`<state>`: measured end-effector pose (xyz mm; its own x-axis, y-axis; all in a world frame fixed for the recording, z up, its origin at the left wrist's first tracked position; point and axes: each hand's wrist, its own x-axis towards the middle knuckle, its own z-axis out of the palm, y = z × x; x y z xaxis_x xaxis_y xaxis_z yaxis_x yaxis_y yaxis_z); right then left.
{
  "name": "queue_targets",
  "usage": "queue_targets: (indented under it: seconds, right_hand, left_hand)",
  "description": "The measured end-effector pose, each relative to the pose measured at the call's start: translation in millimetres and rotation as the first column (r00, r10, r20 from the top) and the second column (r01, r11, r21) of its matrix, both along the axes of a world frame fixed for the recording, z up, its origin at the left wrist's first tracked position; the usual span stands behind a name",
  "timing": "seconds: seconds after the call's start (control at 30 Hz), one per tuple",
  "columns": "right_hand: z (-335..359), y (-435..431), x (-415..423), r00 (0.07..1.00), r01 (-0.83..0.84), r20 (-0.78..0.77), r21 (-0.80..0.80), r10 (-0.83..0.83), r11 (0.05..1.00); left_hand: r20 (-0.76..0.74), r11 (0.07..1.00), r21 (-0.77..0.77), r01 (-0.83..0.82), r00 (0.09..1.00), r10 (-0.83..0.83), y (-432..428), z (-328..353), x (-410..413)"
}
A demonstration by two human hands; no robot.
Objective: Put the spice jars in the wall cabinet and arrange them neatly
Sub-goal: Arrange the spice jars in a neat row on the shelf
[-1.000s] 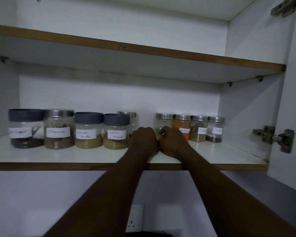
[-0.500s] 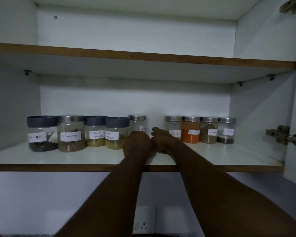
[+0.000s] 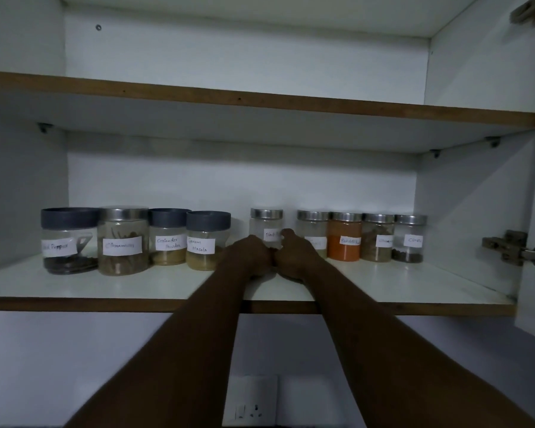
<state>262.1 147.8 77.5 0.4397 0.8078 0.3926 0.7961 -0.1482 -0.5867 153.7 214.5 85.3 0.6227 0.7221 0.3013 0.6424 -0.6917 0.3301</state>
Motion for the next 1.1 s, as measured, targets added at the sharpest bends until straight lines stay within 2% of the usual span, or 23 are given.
queue_targets:
  seconds: [0.23, 0.63, 0.87, 1.03, 1.1]
  right_hand:
    - [-4.2, -4.1, 3.0, 0.988, 0.128, 0.079, 0.03, -0.13, 0.991]
    - [-5.2, -2.9, 8.2, 0.97, 0.199, 0.13, 0.075, -0.207, 0.977]
    - [-3.5, -5.0, 6.4, 0.974, 0.196, 0.099, 0.076, -0.203, 0.978]
    - [-0.5, -9.0, 2.4, 0.976, 0.195, 0.074, 0.101, -0.203, 0.976]
    - [-0.4, -11.3, 0.6, 0.972, 0.19, 0.124, 0.096, -0.201, 0.977]
  left_hand:
    - [-0.194, 0.995, 0.089, 0.055, 0.98, -0.037, 9.8, 4.9, 12.3]
    - [-0.211, 0.975, 0.209, 0.075, 0.977, -0.03, 16.0, -2.5, 17.9]
    - [-0.174, 0.979, 0.193, 0.064, 0.984, -0.03, 14.7, -4.2, 18.4]
    - [-0.207, 0.974, 0.218, 0.053, 0.978, -0.007, 8.5, -2.4, 14.3]
    - [-0.208, 0.975, 0.222, 0.034, 0.978, 0.013, 3.9, -3.9, 11.3]
